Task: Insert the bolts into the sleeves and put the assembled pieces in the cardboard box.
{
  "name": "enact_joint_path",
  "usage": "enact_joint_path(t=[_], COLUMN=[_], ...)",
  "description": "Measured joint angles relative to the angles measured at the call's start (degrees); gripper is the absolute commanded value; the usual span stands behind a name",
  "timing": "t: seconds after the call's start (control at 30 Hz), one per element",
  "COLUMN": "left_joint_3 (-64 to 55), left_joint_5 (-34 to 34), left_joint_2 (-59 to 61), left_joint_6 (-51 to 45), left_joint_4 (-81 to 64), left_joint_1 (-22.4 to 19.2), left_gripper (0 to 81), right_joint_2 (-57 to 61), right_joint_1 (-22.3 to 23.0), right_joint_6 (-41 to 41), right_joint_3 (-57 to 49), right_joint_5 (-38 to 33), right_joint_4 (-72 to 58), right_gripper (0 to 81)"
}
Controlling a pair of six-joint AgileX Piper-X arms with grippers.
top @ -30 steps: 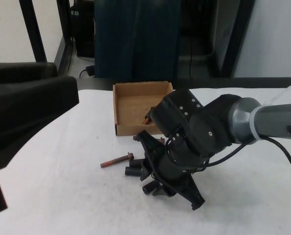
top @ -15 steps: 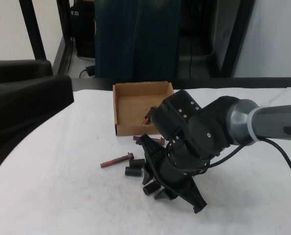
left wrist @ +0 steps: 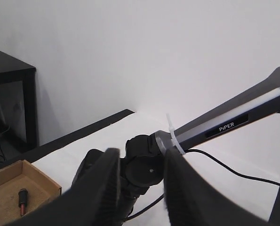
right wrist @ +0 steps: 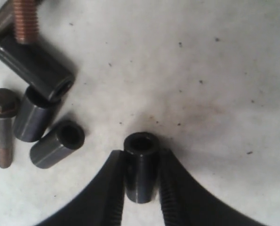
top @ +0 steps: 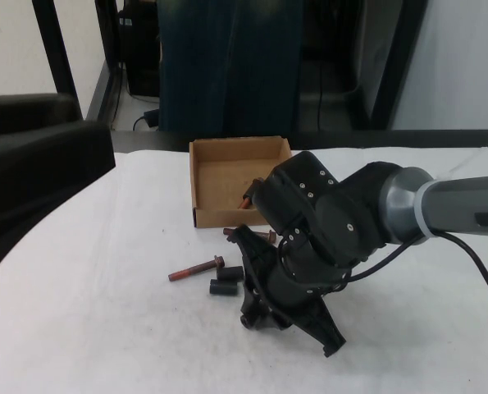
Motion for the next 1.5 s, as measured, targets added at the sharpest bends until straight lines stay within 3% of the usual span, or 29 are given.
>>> enact_joint_path(t=[0.13,0.47,0.7,0.77,1.0,1.2,1.33,1.5], left_joint_3=[0.0,0.0,-0.1,-0.1,-0.1,-0.1,-0.1,-0.1], left_joint_5=[-2.1,-9.3,-12.0,-13.4,-11.4,-8.9,-8.6,-5.0], left_joint_2=[0.0,1.5,2.1,4.1,12.3,23.2,29.8,36.1], left_joint_6=[0.0,0.0,0.0,0.0,-1.3,-1.2,4.3,9.9], left_joint_4=[0.3,10.6,10.6,11.0,12.8,13.0,13.2,12.6], left_joint_1=[0.0,0.0,0.0,0.0,0.0,0.0,0.3,3.7], left_gripper=[30.8,30.8,30.8,30.8,30.8,30.8,30.8,30.8], right_joint_2=[0.0,0.0,0.0,0.0,-4.4,-11.9,-19.3,-31.7], right_joint_1=[-0.4,-4.7,-10.0,-10.4,-13.0,-18.5,-22.9,-26.5], right_joint_6=[-0.7,-5.0,-5.9,-9.1,-10.8,-13.2,-15.2,-19.5], right_joint_3=[0.0,0.0,0.0,0.1,0.1,1.5,6.1,10.8], right_joint_5=[-1.8,-17.7,-35.1,-42.3,-47.7,-56.9,-58.8,-60.1], right_joint_4=[-6.2,-19.6,-32.7,-43.2,-60.1,-63.2,-63.2,-63.2], right_gripper=[0.2,0.2,0.2,0.2,0.2,0.2,0.2,0.2])
